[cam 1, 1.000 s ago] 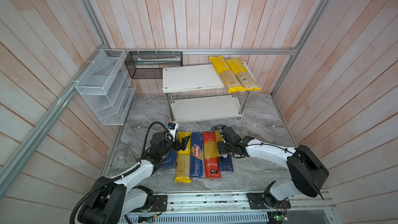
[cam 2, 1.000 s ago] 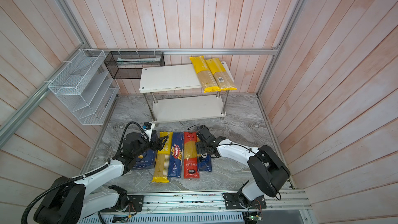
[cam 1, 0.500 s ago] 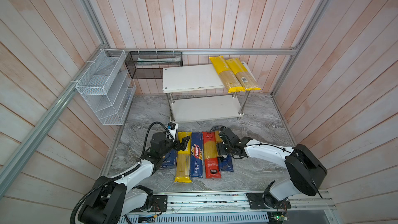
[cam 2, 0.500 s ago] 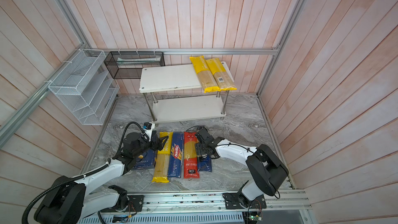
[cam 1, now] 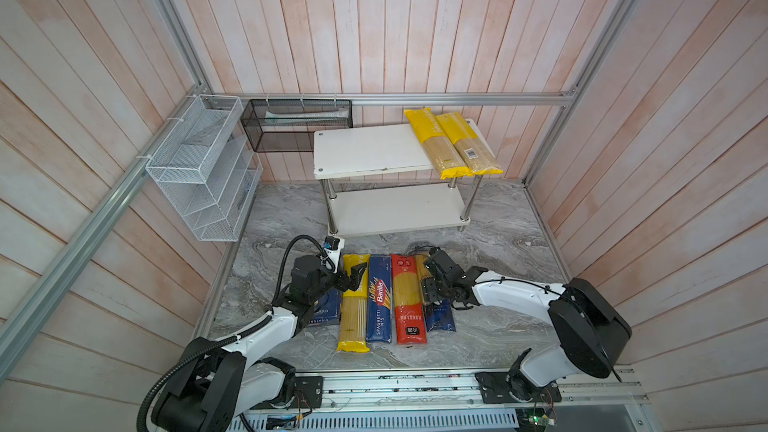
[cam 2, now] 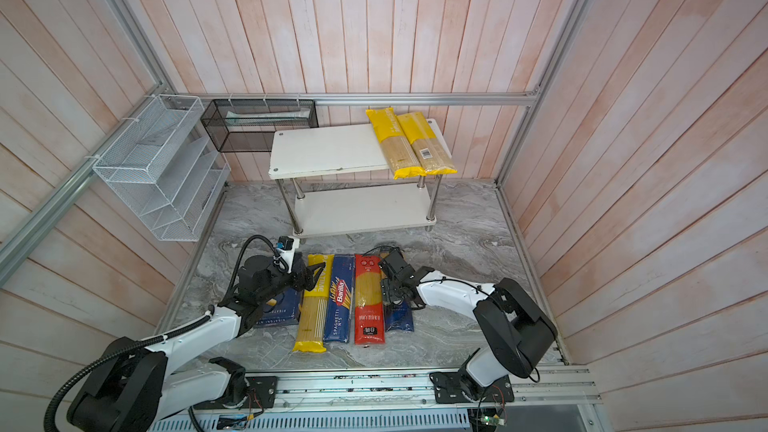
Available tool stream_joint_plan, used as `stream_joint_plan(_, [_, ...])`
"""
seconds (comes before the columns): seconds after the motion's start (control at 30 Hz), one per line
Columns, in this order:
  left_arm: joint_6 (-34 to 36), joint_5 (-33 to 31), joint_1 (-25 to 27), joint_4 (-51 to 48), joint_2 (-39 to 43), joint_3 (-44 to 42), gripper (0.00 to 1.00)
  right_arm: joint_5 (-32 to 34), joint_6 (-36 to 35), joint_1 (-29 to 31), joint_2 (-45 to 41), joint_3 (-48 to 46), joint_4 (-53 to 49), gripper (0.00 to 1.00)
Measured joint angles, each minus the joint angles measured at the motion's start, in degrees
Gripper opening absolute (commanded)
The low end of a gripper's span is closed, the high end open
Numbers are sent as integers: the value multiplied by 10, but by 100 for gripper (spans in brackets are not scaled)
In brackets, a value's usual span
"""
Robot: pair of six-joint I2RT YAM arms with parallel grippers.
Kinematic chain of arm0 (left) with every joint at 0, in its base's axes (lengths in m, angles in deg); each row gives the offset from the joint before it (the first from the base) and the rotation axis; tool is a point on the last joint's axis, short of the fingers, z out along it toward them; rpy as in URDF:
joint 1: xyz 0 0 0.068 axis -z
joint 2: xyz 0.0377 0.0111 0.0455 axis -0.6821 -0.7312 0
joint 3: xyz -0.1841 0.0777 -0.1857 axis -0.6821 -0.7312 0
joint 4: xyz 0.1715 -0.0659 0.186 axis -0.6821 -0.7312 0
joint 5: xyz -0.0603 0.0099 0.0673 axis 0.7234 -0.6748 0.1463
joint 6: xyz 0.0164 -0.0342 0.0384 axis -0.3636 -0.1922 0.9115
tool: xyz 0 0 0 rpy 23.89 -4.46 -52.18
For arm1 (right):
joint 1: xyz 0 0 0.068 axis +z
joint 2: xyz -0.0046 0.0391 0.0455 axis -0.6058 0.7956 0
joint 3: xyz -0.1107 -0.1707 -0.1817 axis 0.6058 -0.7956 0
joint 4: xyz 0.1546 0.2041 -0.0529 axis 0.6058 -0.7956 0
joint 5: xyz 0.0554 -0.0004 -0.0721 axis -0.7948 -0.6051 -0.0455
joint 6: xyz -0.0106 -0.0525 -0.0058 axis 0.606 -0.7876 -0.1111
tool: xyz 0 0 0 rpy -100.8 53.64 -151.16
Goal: Place and organize the pasta boxes and bags onto the shelf
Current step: 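Lower the right gripper over the clear ankara spaghetti bag's end, then close the right gripper on the ankara bag's end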
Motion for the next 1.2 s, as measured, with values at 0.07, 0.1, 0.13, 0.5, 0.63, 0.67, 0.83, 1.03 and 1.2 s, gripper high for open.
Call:
stream_joint_plan(0.07, [0,0,0,0,0,0,100,-2,0,-12,-10,-8,-1,77])
stream_joint_plan(0.1, [0,0,0,0,0,0,100,-3,-1,-18,-16,-11,-2,77])
stream_joint_plan(0.13, [0,0,0,0,0,0,100,-5,-2,-23,-21,-14,-4,77])
stream_joint_plan(0.5, [0,0,0,0,0,0,100,-36,-44,-31,-106,-27,13,89])
stream_joint_plan(0.63, [0,0,0,0,0,0,99,-37,-48,-31,-99,-33,13,92])
stream_joint_plan(0.67, [0,0,0,0,0,0,100,-38,-48,-31,-95,-34,13,92])
stream_joint_plan(0.83, [0,0,0,0,0,0,100,-44,-48,-31,-65,-39,13,92])
stream_joint_plan(1.03, [0,1,0,0,0,0,100,-51,-48,-31,-49,-40,13,92])
stream_joint_plan(1.2, [0,2,0,0,0,0,100,-54,-45,-38,-41,-42,13,93])
